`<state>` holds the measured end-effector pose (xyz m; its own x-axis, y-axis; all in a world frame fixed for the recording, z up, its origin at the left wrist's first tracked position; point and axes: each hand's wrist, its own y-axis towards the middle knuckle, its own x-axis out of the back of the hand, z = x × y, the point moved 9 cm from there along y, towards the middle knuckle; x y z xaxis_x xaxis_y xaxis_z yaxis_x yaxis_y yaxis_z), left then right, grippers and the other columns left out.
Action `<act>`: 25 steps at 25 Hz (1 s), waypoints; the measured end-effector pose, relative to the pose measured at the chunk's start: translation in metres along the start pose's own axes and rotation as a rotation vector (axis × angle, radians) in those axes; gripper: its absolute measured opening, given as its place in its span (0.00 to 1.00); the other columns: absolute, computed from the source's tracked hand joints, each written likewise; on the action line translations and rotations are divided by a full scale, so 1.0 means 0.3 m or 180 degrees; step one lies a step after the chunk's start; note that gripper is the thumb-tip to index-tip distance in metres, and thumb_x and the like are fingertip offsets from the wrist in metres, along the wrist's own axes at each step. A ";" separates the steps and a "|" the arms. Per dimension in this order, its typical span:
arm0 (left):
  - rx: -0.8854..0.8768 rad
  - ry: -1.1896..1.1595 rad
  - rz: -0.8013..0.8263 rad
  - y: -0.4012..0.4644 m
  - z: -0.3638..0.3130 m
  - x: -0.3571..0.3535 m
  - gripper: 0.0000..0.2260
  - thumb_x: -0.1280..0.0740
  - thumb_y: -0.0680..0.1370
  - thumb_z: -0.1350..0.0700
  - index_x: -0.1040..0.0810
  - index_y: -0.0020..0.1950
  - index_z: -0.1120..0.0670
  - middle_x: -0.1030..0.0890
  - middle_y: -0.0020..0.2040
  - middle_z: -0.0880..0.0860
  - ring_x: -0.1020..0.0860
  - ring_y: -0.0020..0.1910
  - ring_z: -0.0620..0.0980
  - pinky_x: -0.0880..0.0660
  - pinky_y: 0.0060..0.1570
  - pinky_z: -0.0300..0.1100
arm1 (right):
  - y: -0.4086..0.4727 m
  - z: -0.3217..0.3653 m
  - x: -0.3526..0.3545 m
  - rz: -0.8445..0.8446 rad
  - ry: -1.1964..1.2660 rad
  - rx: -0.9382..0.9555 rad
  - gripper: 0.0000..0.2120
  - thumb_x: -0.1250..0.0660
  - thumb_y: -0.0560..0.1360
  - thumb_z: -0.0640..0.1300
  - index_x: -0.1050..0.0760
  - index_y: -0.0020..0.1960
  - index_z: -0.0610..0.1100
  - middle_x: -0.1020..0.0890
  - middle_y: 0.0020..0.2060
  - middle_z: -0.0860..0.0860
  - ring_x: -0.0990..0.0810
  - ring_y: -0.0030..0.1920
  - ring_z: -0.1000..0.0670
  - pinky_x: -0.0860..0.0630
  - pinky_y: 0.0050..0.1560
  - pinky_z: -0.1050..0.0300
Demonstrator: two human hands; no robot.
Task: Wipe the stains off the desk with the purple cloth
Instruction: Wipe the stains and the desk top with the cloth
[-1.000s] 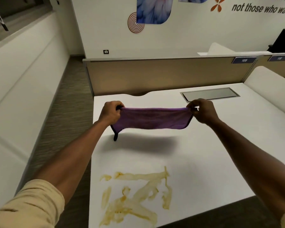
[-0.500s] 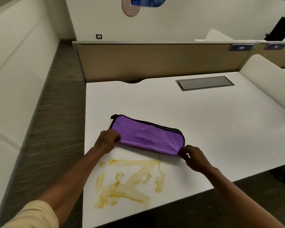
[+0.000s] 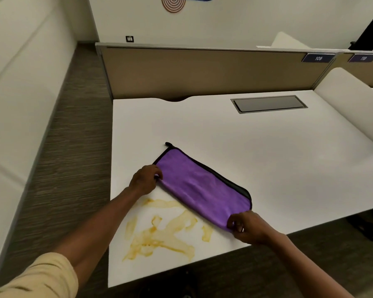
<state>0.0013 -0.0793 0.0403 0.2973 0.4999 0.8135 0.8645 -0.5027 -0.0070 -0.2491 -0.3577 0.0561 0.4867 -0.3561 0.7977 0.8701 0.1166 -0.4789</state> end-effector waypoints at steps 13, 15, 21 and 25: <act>0.0294 0.0122 -0.0393 -0.167 0.341 0.075 0.16 0.27 0.78 0.61 0.19 0.65 0.58 0.24 0.71 0.62 0.31 0.75 0.63 0.37 0.73 0.51 | 0.336 0.124 -0.036 -0.0774 -0.1129 0.0558 0.26 0.59 0.84 0.61 0.61 0.81 0.64 0.58 0.83 0.56 0.63 0.82 0.48 0.60 0.81 0.43; 0.0209 0.0147 -0.0316 -0.176 0.331 0.062 0.17 0.30 0.79 0.57 0.20 0.67 0.58 0.26 0.73 0.62 0.31 0.75 0.62 0.37 0.74 0.52 | 0.340 0.118 -0.042 -0.0901 -0.1136 0.0464 0.26 0.62 0.84 0.61 0.61 0.81 0.65 0.58 0.83 0.55 0.64 0.82 0.49 0.59 0.81 0.42; -0.0008 0.0507 -0.0388 -0.171 0.298 0.092 0.26 0.38 0.76 0.45 0.23 0.71 0.55 0.26 0.74 0.59 0.32 0.74 0.61 0.36 0.74 0.55 | 0.293 0.101 -0.073 -0.1300 -0.0775 -0.0196 0.28 0.61 0.83 0.63 0.61 0.82 0.62 0.61 0.83 0.54 0.64 0.82 0.48 0.56 0.81 0.39; -0.0063 0.0844 -0.0363 -0.126 0.306 0.105 0.30 0.42 0.76 0.38 0.25 0.73 0.52 0.27 0.74 0.55 0.31 0.73 0.58 0.34 0.71 0.56 | 0.212 0.149 -0.153 -0.1424 -0.0501 -0.0541 0.28 0.57 0.84 0.62 0.58 0.82 0.62 0.57 0.83 0.53 0.61 0.83 0.46 0.54 0.81 0.37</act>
<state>0.0152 0.0201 0.0129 0.0799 0.3534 0.9320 0.8774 -0.4687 0.1025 -0.2125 -0.2924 0.0054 0.0862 -0.1909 0.9778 0.9776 -0.1728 -0.1199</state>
